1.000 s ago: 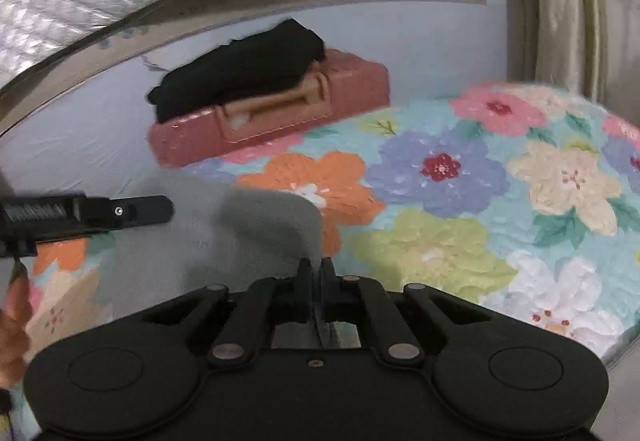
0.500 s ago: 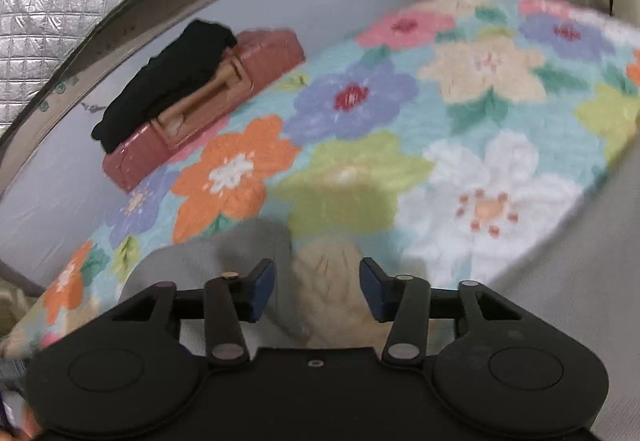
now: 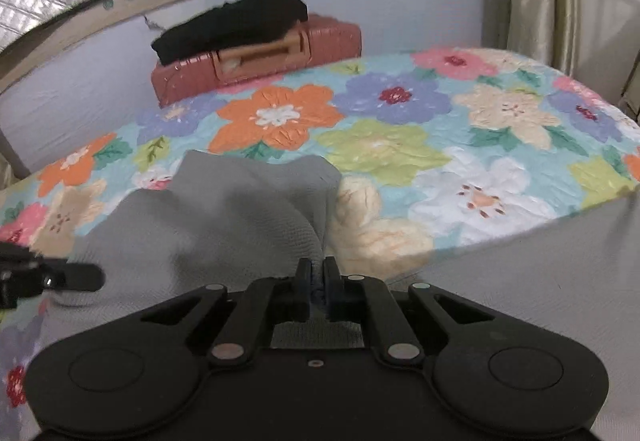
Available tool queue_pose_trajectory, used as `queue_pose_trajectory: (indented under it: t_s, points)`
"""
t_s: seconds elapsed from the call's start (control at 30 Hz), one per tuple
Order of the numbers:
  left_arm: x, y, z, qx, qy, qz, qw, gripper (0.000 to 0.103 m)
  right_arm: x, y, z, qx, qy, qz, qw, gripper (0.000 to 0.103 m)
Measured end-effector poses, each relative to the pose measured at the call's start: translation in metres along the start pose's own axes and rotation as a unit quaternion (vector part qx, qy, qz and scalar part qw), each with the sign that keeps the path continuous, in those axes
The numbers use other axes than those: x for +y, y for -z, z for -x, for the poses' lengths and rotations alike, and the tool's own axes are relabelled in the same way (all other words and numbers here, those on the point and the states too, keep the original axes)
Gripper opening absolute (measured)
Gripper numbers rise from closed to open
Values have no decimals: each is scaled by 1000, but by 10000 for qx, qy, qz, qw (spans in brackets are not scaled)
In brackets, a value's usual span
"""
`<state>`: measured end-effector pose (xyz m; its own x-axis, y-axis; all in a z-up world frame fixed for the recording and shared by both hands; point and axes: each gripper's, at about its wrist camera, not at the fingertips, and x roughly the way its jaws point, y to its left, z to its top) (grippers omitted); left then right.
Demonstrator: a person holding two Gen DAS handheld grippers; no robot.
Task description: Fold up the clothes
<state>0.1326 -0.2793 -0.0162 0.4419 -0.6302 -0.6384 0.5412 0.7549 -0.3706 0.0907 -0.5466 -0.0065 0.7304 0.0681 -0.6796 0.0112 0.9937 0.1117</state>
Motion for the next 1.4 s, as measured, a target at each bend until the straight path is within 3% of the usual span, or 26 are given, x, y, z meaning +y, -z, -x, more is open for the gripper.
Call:
queue_pose_trajectory:
  t_s: [0.13,0.23,0.4,0.47,0.53,0.63,0.67,0.7,0.73,0.77,0.8,0.83,0.9,1.0,1.1,1.13,1.23,1.4]
  points:
    - [1,-1,-2,243,-100,-68,9996,12,-14,13,-3,550,-134,203,9982,9]
    - [16,-1,-6,284,-81,225,9993,26,-24,13,-4,874,-328,125,9956,10]
    - [57,-12,-27,338,347,964,9942,50,-29,-12,-9,910,-746,-269,9927,36]
    - [75,-20,-45,458,590,1437,9868,52,-30,-24,-16,787,-726,-531,9928,59]
    - [89,-31,-62,573,926,1811,9774,53,-34,-34,-28,689,-713,-900,9910,61]
    - [97,-45,-91,605,1209,2179,9666,72,-45,-36,-59,969,-714,-1620,9794,61]
    - [98,-50,-101,608,1287,2294,9629,75,-45,-33,-66,955,-646,-1749,9778,46]
    - [96,-54,-107,615,1246,2258,9642,69,-45,-30,-71,904,-572,-1820,9775,30]
    - [90,-58,-110,625,1103,2096,9695,56,-42,-30,-74,862,-563,-1735,9794,6]
    - [83,-63,-110,658,896,1882,9758,9,-38,-33,-72,730,-606,-1566,9831,7]
    - [75,-67,-107,710,633,1622,9822,4,-34,-36,-68,555,-659,-1391,9865,6]
    - [71,-70,-99,594,446,1487,9861,4,-28,-42,-61,303,-733,-1173,9899,6]
    - [69,-74,-74,64,198,1428,9895,4,-11,-56,-37,-634,-830,-628,9926,6]
    - [65,-74,-44,-671,-319,1278,9890,4,13,-78,-30,-1036,-892,-398,9898,8]
    - [65,-68,-55,-609,-732,1406,9855,5,22,-86,-41,-863,-777,-361,9926,15]
    - [65,-66,-64,-543,-900,1398,9846,4,19,-85,-44,-784,-805,-514,9923,23]
    - [64,-55,-84,-328,-1417,1205,9820,4,-6,-70,-37,-786,-976,-1215,9847,31]
    - [46,-29,-50,-342,-1222,1254,9840,4,-40,-15,-4,-177,-636,-1928,9790,37]
